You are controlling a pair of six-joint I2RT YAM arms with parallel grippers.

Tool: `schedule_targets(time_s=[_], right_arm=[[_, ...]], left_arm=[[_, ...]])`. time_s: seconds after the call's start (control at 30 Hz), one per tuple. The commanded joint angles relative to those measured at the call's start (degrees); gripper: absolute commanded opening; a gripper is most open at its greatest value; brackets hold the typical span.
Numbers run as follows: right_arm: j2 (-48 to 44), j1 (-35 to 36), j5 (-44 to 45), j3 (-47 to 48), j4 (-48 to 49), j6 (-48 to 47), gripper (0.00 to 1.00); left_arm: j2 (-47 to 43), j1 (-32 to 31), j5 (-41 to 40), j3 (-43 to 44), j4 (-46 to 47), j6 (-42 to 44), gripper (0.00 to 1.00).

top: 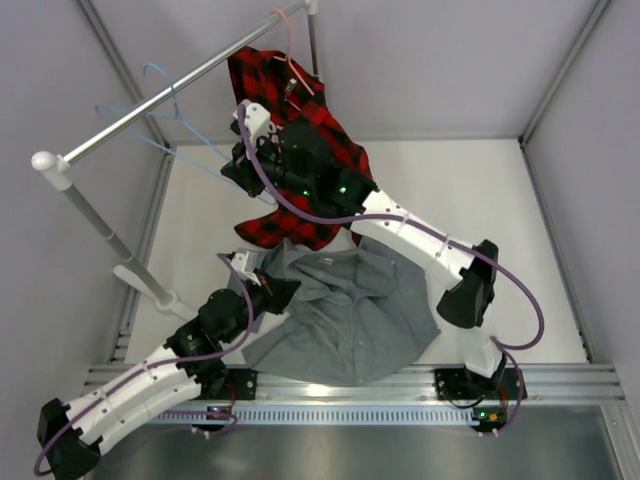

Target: Place the shirt on the hanger

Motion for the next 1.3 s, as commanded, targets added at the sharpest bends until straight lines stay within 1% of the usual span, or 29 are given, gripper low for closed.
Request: schedule_targets(time_s=[0.0, 0.13, 0.2, 0.4, 0.43, 0.5, 0.53, 0.57, 0.6, 0.63, 0.67, 0.7, 0.73, 0.77, 0.8, 0.83, 0.9, 0.93, 1.03, 1.07, 1.17, 1.27], right_arm=[[-8.07, 0.17, 0.65, -1.51, 2.72, 0.57, 0.0], [-12.55, -0.01, 0.22, -6.17, -0.01, -1.19, 0.0], [-15.27, -0.01, -0.93, -9.24, -2.21, -3.99, 0.0], [-24.5, -0.62, 1.0, -19.96, -5.63, -5.67, 0.0], [-26.16, -0.89, 1.79, -23.45, -6.25, -5.67, 0.0], [-32.05, -1.15, 4.15, -27.6, -7.92, -5.59, 0.0], [-34.42, -1.15, 7.21, -32.67, -9.58, -5.41, 0.0], [-40.01, -1.33, 8.37, -35.5, -10.2, -4.71, 0.0], [-42.76, -1.68, 10.04, -38.66, -10.65, -4.18, 0.0], [-45.92, -1.85, 11.1, -44.61, -11.69, -3.48, 0.0], [-51.96, -2.12, 11.37, -47.37, -12.49, -2.34, 0.0], [-54.8, -2.12, 11.72, -50.18, -13.54, -1.9, 0.0], [-57.79, -2.12, 12.33, -55.08, -14.77, -1.46, 0.0], [-63.13, -2.12, 12.69, -57.3, -17.39, 1.07, 0.0], [-65.71, -2.12, 13.13, -59.68, -18.46, 1.7, 0.0], [-70.69, -2.12, 14.0, -63.7, -20.65, 3.28, 0.0], [-75.29, -2.12, 13.92, -68.72, -22.51, 4.69, 0.0], [-78.88, -2.12, 13.66, -70.14, -23.3, 6.09, 0.0], [-83.38, -2.21, 11.9, -72.62, -27.86, 7.59, 0.0], [-84.01, -1.95, 11.99, -72.79, -29.79, 8.47, 0.0], [-85.77, -1.94, 8.4, -71.83, -30.68, 9.09, 0.0], [-86.3, -1.94, 8.56, -71.3, -32.44, 10.67, 0.0]], left_arm=[[-0.64, -0.25, -1.45, 3.85, -1.65, -0.01, 0.0], [-0.38, -0.25, -3.91, 6.49, -4.64, -1.06, 0.0], [0.06, -0.25, -4.17, 7.72, -6.84, -1.5, 0.0], [1.46, -0.25, -6.98, 9.04, -9.29, -4.31, 0.0], [1.73, -0.25, -8.03, 9.48, -9.74, -4.75, 0.0], [2.17, -0.25, -9.18, 9.92, -10.79, -5.89, 0.0], [2.6, -0.25, -10.23, 10.19, -11.67, -6.16, 0.0], [2.78, -0.25, -10.76, 10.8, -12.2, -6.51, 0.0], [3.05, -0.25, -11.29, 11.15, -12.64, -6.69, 0.0], [3.57, -0.25, -11.73, 11.33, -12.9, -6.6, 0.0], [3.84, -0.25, -12.6, 11.94, -13.08, -6.51, 0.0], [4.27, -0.25, -13.13, 12.21, -13.17, -6.51, 0.0], [5.32, -0.16, -13.49, 12.56, -13.17, -6.42, 0.0], [6.03, -0.16, -14.27, 13.34, -13.17, -6.42, 0.0], [6.82, -0.16, -14.54, 13.79, -13.17, -6.42, 0.0], [8.57, -0.16, -14.63, 14.31, -12.91, -6.16, 0.0], [10.51, -0.16, -15.16, 15.72, -12.82, -6.16, 0.0], [11.48, -0.07, -15.25, 16.25, -12.82, -6.42, 0.0], [15.17, -0.07, -15.86, 17.48, -12.03, -7.3, 0.0], [16.83, 0.02, -16.38, 17.74, -11.59, -7.56, 0.0], [20.0, 0.63, -16.39, 19.67, -11.32, -7.74, 0.0], [22.29, 1.42, -16.13, 22.05, -11.5, -7.57, 0.0]])
